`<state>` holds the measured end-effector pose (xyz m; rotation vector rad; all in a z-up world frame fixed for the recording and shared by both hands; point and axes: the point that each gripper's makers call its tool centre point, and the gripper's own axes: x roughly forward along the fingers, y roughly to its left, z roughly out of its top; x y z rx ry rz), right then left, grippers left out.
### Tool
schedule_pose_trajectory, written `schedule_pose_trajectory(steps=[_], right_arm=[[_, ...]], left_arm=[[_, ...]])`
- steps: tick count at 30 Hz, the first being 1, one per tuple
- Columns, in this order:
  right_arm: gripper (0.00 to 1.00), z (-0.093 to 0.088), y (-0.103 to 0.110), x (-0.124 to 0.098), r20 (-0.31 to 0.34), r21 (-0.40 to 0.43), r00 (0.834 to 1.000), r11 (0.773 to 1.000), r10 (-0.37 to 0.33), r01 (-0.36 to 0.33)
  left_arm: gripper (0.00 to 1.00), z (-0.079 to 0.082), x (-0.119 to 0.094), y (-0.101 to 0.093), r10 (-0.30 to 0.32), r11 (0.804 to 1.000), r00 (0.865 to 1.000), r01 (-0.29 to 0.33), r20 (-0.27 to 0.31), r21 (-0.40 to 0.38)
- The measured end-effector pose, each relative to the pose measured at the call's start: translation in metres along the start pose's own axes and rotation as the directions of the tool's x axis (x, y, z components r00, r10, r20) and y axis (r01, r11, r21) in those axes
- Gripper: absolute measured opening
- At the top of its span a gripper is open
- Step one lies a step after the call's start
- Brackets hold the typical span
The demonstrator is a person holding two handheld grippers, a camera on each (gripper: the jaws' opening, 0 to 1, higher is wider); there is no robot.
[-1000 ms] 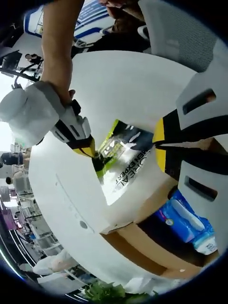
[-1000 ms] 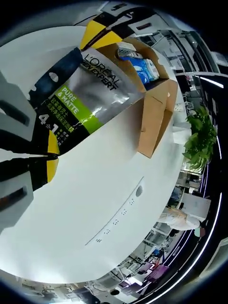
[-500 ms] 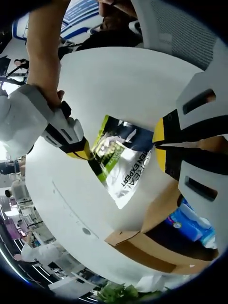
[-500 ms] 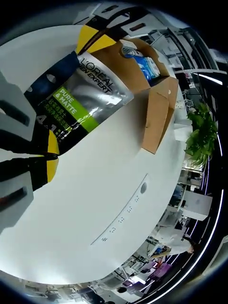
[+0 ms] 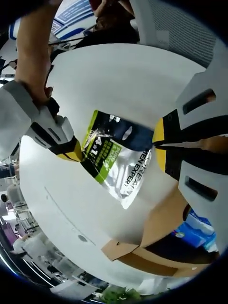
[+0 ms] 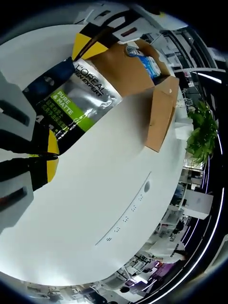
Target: Operate the shoe box by opening the lid, removing the specified soft item, and placing it in the target area until the item is outside and the box remains undamaged.
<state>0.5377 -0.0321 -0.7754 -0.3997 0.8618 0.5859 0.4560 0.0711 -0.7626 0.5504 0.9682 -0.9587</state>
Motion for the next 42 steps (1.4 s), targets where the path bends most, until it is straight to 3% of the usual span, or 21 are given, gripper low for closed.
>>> schedule_pose_trajectory(steps=[4, 10, 22, 32, 42], right_arm=[[0.00, -0.001, 0.000, 0.001, 0.001, -0.003, 1.000, 1.000, -0.002, 0.002], [0.00, -0.002, -0.001, 0.001, -0.003, 0.005, 1.000, 1.000, -0.004, 0.004], [0.00, -0.014, -0.007, 0.000, -0.012, 0.030, 1.000, 0.999, -0.019, 0.020], [0.00, -0.012, -0.005, -0.001, 0.005, 0.035, 1.000, 0.999, -0.012, 0.012], [0.11, -0.015, -0.003, -0.012, 0.004, 0.036, 1.000, 0.999, -0.008, 0.008]], left_arm=[[0.01, -0.001, 0.004, -0.001, 0.004, 1.000, 1.000, -0.004, -0.009, 0.013], [0.02, -0.005, 0.009, -0.002, 0.038, 0.994, 0.999, -0.035, -0.030, 0.106], [0.02, -0.009, 0.018, -0.005, 0.020, 0.995, 0.999, -0.015, -0.051, 0.100], [0.13, -0.001, 0.012, -0.005, 0.023, 0.995, 1.000, -0.023, 0.001, 0.097], [0.21, 0.009, 0.004, -0.009, 0.010, 0.997, 0.999, -0.013, 0.048, 0.072]])
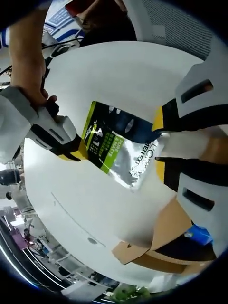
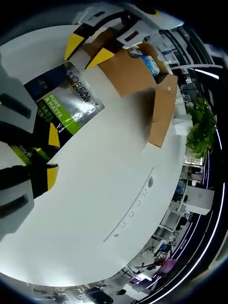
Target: Operate the shoe box by opening the lid, removing the specified soft item, and placing it in the target area until the item is outside and the box remains undamaged.
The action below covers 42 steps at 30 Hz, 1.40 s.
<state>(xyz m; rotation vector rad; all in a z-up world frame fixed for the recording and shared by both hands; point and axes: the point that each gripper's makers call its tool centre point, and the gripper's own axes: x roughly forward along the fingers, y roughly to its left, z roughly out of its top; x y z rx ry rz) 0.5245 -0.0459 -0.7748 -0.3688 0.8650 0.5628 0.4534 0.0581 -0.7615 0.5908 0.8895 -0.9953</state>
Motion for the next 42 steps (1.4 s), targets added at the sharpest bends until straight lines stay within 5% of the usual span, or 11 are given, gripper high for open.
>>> schedule_pose_trajectory(steps=[25, 42], right_arm=[[0.54, -0.023, 0.017, -0.020, 0.011, -0.003, 0.998, 0.998, 0.062, -0.062], [0.67, -0.030, 0.035, -0.029, 0.061, -0.019, 0.993, 0.995, 0.102, -0.101]], left_arm=[[0.49, 0.021, -0.025, -0.001, -0.013, 0.997, 0.989, 0.024, 0.144, -0.073], [0.58, 0.032, -0.045, 0.006, 0.007, 0.992, 0.974, 0.021, 0.227, -0.121]])
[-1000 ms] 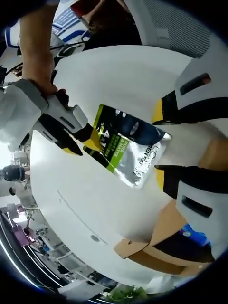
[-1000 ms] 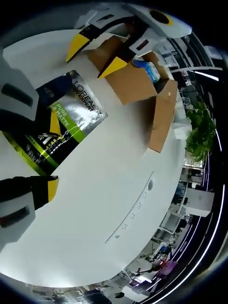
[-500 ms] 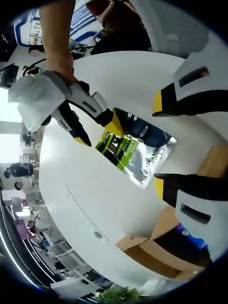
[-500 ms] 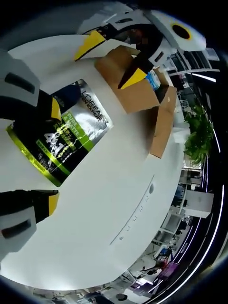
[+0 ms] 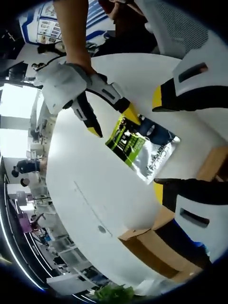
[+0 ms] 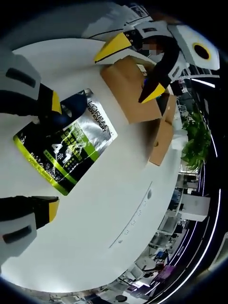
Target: Operate the shoe box by opening the lid, removing the specified soft item, and placing it in the target area until the item is outside and the box remains undamaged.
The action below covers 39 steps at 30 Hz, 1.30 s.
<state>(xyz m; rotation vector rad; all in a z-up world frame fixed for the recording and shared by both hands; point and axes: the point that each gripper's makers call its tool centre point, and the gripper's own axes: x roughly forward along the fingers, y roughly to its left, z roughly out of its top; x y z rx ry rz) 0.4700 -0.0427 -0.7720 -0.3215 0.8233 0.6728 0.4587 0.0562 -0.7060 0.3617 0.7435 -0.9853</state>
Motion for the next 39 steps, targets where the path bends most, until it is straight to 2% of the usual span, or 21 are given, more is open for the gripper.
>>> schedule_pose_trajectory(steps=[4, 12, 20, 27, 39], right_arm=[[0.69, -0.006, 0.000, -0.001, 0.003, 0.015, 1.000, 1.000, 0.003, -0.003], [0.71, -0.018, 0.006, 0.003, -0.005, 0.023, 1.000, 1.000, 0.010, -0.010], [0.70, -0.022, 0.008, 0.007, 0.001, 0.030, 1.000, 0.999, 0.011, -0.011], [0.70, -0.027, 0.009, 0.011, -0.006, 0.031, 1.000, 1.000, 0.002, -0.002], [0.71, -0.023, 0.011, 0.013, 0.038, 0.040, 0.999, 0.999, -0.026, 0.024]], left_arm=[[0.61, -0.001, -0.005, 0.002, -0.006, 1.000, 1.000, 0.007, 0.007, -0.021], [0.67, -0.003, -0.018, 0.001, -0.011, 1.000, 1.000, 0.012, 0.021, -0.009], [0.69, -0.002, -0.027, 0.010, 0.001, 1.000, 0.999, 0.000, 0.041, -0.018], [0.72, -0.002, -0.037, 0.019, 0.012, 0.999, 0.996, -0.008, 0.083, -0.047], [0.75, -0.011, -0.061, 0.035, 0.052, 0.996, 0.991, -0.044, 0.120, -0.074]])
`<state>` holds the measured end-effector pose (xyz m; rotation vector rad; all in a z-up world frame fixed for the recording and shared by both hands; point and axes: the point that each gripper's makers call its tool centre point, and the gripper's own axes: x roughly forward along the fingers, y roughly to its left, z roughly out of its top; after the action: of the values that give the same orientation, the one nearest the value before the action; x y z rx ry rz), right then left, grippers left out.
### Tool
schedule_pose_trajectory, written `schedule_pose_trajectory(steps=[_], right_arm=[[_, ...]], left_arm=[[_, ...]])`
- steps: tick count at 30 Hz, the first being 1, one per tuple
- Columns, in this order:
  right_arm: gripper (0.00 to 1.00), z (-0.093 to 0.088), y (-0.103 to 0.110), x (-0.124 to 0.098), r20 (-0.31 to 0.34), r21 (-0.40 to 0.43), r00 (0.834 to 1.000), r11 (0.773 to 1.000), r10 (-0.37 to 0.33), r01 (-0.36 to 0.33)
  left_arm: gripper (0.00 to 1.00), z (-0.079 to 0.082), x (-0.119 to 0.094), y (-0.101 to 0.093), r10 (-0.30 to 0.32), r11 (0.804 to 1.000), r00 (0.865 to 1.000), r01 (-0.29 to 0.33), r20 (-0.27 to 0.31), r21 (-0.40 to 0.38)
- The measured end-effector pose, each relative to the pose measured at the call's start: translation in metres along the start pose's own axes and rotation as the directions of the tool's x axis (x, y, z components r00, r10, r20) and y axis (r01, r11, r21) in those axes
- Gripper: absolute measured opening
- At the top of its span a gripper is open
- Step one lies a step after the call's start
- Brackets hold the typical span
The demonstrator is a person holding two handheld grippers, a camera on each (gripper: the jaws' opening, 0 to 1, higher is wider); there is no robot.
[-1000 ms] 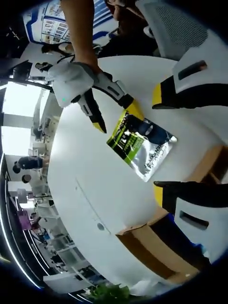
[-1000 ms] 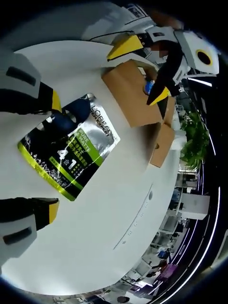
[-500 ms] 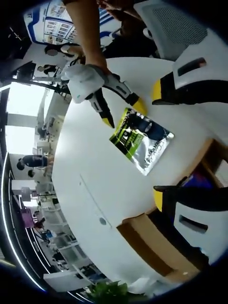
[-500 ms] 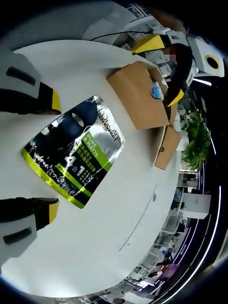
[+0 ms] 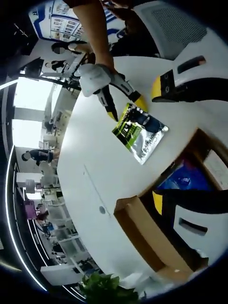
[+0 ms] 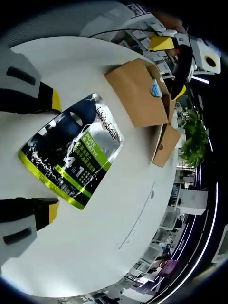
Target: Operate the shoe box by opening the lid, removing the specified soft item, and placing it in the target area until the item is outside and the box remains undamaged.
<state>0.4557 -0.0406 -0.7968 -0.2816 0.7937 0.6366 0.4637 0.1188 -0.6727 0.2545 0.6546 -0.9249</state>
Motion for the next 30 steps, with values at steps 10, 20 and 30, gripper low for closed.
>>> schedule_pose_trajectory(steps=[10, 20, 30], right_arm=[[0.69, 0.005, 0.004, 0.005, 0.009, 0.004, 1.000, 1.000, -0.004, 0.004], [0.68, 0.014, 0.009, 0.012, 0.022, 0.015, 1.000, 1.000, -0.016, 0.016], [0.68, 0.020, 0.012, 0.018, 0.020, 0.015, 1.000, 1.000, -0.017, 0.017]], left_arm=[[0.75, -0.006, -0.014, 0.014, 0.031, 1.000, 0.999, -0.030, 0.016, -0.008], [0.75, -0.011, -0.027, 0.028, 0.059, 0.998, 0.998, -0.058, 0.024, -0.038], [0.75, -0.019, -0.042, 0.041, 0.086, 0.995, 0.996, -0.084, 0.029, -0.060]])
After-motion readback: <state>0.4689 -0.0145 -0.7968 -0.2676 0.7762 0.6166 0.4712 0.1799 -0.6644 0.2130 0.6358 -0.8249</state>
